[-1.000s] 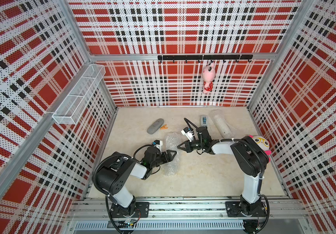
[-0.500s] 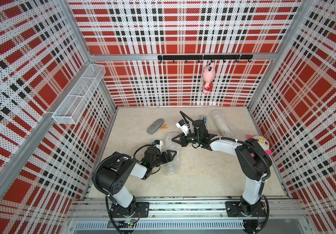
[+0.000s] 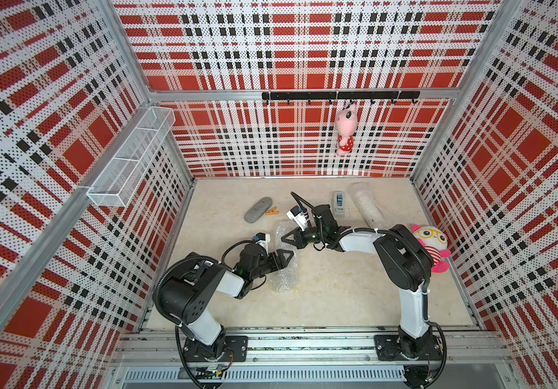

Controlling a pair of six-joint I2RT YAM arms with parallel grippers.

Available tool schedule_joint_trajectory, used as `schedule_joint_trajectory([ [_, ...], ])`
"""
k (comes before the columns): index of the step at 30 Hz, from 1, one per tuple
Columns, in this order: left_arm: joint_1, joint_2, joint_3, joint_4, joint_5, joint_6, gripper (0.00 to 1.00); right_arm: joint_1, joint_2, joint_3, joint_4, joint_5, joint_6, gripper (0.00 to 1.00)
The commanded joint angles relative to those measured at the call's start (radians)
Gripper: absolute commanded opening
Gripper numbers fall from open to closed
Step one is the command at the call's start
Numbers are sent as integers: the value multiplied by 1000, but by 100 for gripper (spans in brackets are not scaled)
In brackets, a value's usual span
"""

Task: Wrap vases in bubble wrap
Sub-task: Stick the tape on the bubble wrap.

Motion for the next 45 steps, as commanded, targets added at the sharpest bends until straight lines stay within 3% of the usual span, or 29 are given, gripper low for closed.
schedule_joint_trajectory([
  [1, -23, 21, -21, -121, 34, 10, 26, 2, -51, 32, -20, 33, -14, 2],
  [11, -25, 7, -26, -121, 32, 7, 26, 9, 101, -40, 147, 13, 81, 0],
  [20, -24, 10, -24, -121, 32, 6, 26, -1, -73, -32, 104, 57, 42, 0],
  [25, -24, 8, -24, -121, 32, 4, 26, 3, -92, -148, 359, 40, 165, 0],
  [29, -24, 13, -27, -121, 36, 6, 26, 21, -27, -221, 553, 22, 294, 0],
  [34, -24, 2, -28, -121, 37, 4, 26, 23, 79, -212, 579, 13, 317, 0],
  [45, -14, 5, -24, -121, 41, 0, 25, -51, -106, -386, 622, -1, 325, 0],
])
